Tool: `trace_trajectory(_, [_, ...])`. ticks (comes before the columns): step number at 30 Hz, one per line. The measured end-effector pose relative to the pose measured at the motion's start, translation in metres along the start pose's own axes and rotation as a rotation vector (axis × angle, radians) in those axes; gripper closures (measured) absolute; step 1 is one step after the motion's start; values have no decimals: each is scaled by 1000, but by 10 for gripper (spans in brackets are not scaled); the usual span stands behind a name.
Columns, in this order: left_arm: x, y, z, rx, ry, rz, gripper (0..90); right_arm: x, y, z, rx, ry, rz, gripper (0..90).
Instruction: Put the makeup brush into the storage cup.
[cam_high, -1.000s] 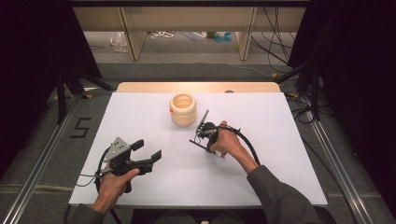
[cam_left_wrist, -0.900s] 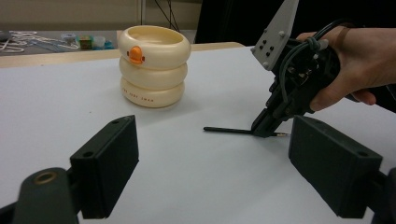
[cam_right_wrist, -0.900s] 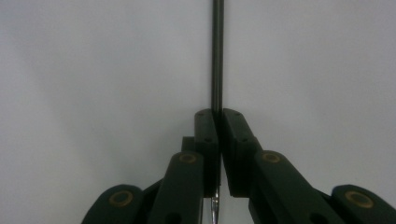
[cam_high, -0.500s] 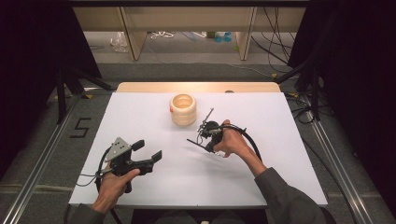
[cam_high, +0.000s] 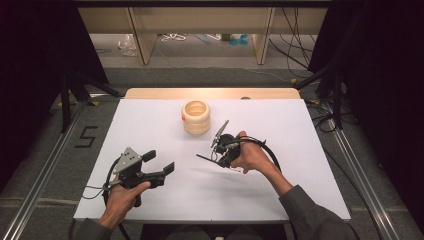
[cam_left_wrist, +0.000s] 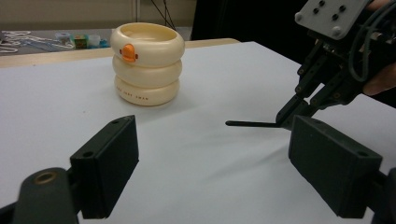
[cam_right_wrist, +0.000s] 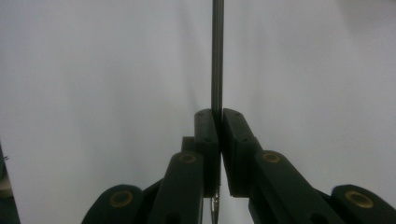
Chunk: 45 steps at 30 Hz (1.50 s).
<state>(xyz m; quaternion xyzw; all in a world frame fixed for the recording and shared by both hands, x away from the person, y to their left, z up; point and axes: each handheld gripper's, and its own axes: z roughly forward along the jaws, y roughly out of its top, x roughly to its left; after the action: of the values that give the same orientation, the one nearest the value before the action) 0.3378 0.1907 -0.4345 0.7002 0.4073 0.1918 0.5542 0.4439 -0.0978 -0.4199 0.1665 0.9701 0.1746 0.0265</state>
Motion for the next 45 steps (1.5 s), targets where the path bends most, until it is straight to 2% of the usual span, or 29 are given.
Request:
trace_trajectory(1, [0, 0, 0, 4, -4, 9, 155, 2, 0, -1, -7, 6, -10, 857])
trace_trajectory(2, [-1, 0, 1, 8, -10, 19, 155, 5, 0, -3, -9, -4, -44, 857])
trace_trajectory(4, [-2, 0, 1, 14, -16, 27, 156, 9, 0, -4, -14, 4, -41, 857])
trace_trajectory(6, [-3, 0, 2, 24, -27, 32, 155, 12, -1, -7, -16, -4, -81, 857])
trace_trajectory(7, [-4, 0, 2, 30, -37, 40, 156, 14, -1, -8, -12, -7, -83, 856])
trace_trajectory(8, [-5, -1, 4, 38, -43, 31, 156, 17, -2, -9, -17, -2, -92, 857])
trace_trajectory(10, [-7, -1, 5, 60, -57, 55, 156, 20, -3, -11, -20, 1, -112, 856])
trace_trajectory(12, [-9, -1, 7, 73, -75, 61, 156, 25, -5, -12, -24, 8, -134, 856])
trace_trajectory(13, [-10, -1, 7, 84, -84, 63, 157, 27, -5, -12, -26, 13, -128, 857])
trace_trajectory(15, [-11, -1, 8, 99, -97, 76, 158, 31, -7, -13, -24, 14, -146, 856])
trace_trajectory(16, [-12, -1, 10, 101, -110, 67, 158, 32, -7, -13, -26, 14, -157, 856])
trace_trajectory(21, [-17, 1, 13, 136, -143, 83, 158, 41, -6, -15, -26, 19, -179, 857])
trace_trajectory(22, [-18, 2, 15, 139, -152, 85, 158, 42, -5, -15, -25, 20, -196, 856])
trace_trajectory(25, [-20, 4, 16, 154, -162, 102, 160, 46, -4, -15, -32, 36, -187, 857])
trace_trajectory(28, [-23, 6, 18, 175, -184, 122, 161, 47, -3, -16, -31, 22, -228, 856])
trace_trajectory(32, [-27, 8, 22, 224, -219, 163, 173, 51, -3, -17, -27, 21, -250, 857])
trace_trajectory(35, [-31, 8, 26, 240, -247, 168, 175, 53, -2, -17, -32, 21, -268, 857])
trace_trajectory(36, [-33, 9, 26, 249, -239, 173, 179, 53, -2, -17, -35, 26, -276, 857])
trace_trajectory(37, [-32, 9, 28, 254, -255, 184, 184, 54, -2, -17, -27, 22, -269, 857])
trace_trajectory(38, [-33, 8, 29, 254, -247, 181, 185, 55, -2, -18, -18, 22, -262, 857])
trace_trajectory(41, [-35, 8, 31, 277, -269, 187, 185, 57, -1, -18, -17, 24, -274, 857])
trace_trajectory(43, [-36, 9, 33, 291, -270, 217, 195, 58, -2, -18, -10, 26, -273, 857])
trace_trajectory(45, [-38, 10, 34, 304, -272, 215, 204, 58, -1, -17, -11, 28, -284, 857])
